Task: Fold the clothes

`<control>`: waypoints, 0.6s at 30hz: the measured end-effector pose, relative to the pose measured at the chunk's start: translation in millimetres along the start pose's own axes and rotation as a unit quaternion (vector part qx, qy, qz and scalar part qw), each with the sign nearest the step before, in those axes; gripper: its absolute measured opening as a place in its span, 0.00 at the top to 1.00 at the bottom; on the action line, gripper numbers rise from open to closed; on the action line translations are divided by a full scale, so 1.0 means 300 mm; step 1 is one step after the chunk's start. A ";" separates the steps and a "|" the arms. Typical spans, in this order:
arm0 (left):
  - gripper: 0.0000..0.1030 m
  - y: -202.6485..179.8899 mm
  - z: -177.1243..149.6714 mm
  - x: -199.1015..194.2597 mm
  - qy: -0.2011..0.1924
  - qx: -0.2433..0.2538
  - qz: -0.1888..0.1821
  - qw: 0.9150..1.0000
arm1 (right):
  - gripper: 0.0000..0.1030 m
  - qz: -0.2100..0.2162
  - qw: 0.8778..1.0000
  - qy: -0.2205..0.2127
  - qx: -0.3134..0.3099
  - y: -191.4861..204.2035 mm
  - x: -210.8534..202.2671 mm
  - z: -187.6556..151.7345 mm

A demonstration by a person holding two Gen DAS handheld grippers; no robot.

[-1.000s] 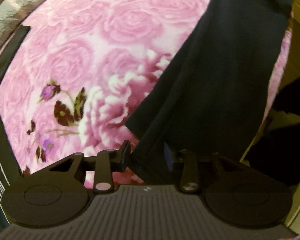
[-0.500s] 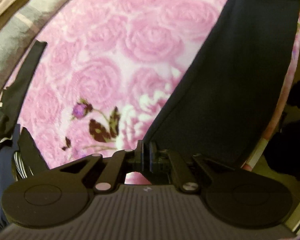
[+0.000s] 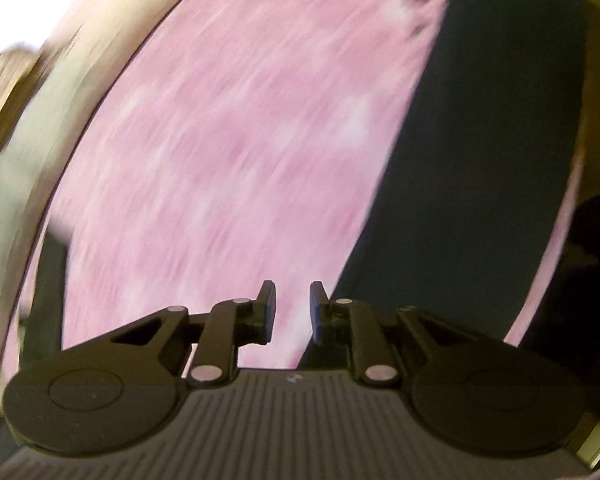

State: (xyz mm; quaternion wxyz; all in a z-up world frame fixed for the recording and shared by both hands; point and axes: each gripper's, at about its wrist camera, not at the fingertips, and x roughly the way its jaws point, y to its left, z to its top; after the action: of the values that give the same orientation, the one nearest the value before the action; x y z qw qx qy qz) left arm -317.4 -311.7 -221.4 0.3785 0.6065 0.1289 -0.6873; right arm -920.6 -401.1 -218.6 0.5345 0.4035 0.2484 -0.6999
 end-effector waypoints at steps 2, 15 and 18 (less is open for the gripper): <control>0.85 -0.089 0.190 0.020 -0.028 0.023 -0.027 0.999 | 0.17 0.024 0.998 -0.005 0.053 -0.062 0.029 0.021; 0.82 -0.564 1.149 0.096 -0.179 0.160 -0.131 0.962 | 0.93 0.143 0.972 0.048 0.178 -0.247 0.139 0.119; 0.82 -0.614 1.247 0.129 -0.183 0.147 -0.147 0.961 | 0.93 0.182 0.976 -0.002 0.123 -0.272 0.080 0.239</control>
State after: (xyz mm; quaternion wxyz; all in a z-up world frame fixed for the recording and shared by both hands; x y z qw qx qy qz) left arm -716.5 -438.6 -222.7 0.1971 0.4936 0.0432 -0.8460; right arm -1021.9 -445.2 -205.8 0.5999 0.5035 0.0820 -0.6164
